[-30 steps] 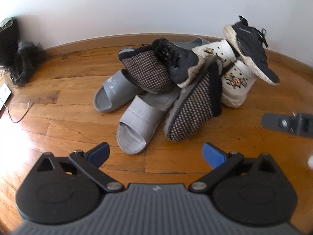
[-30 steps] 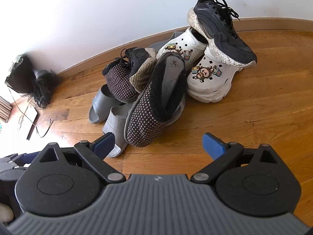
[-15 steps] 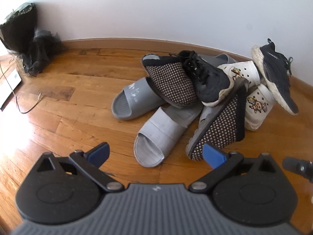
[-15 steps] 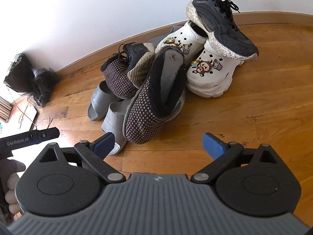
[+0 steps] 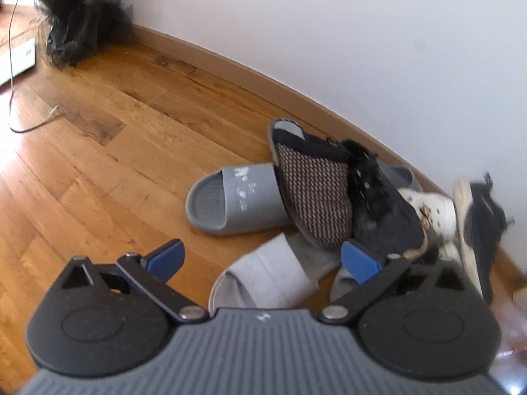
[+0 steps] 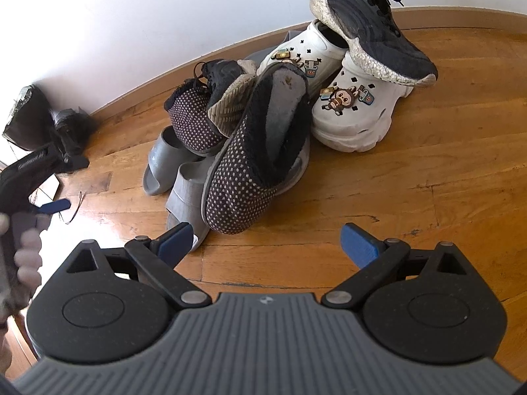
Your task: Organize scattered shoes
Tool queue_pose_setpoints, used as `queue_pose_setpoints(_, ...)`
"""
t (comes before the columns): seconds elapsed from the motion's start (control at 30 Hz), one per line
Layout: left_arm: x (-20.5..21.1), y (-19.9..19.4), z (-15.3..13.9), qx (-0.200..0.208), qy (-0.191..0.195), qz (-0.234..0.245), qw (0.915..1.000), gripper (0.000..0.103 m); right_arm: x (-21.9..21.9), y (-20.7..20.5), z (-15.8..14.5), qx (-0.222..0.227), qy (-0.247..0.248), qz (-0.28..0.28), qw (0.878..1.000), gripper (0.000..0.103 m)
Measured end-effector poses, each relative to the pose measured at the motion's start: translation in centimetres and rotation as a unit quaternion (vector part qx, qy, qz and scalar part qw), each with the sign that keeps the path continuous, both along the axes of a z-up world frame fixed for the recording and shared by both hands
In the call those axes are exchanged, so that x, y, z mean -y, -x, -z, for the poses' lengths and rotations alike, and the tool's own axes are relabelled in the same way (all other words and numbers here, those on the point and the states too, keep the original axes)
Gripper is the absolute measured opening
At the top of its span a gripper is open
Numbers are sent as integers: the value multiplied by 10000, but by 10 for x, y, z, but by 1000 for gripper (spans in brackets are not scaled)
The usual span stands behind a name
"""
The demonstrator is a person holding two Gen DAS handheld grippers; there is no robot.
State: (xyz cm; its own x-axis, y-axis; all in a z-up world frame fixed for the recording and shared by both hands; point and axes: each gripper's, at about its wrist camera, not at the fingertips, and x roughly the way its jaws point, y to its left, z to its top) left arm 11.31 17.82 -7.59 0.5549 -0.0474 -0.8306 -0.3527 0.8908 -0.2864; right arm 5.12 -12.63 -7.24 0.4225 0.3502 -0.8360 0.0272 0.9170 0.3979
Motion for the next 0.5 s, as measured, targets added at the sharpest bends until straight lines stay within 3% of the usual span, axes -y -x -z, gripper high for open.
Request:
queue_pose_setpoints(0.3,-25,-25,33,97,423,-117,9990,103,1,-3,8,-56,-7,15,10000,98)
queue_pose_setpoints(0.5,-29,-49,58,5,370,-201,9991,103,3,-6,16,-162,14,57,9999,98)
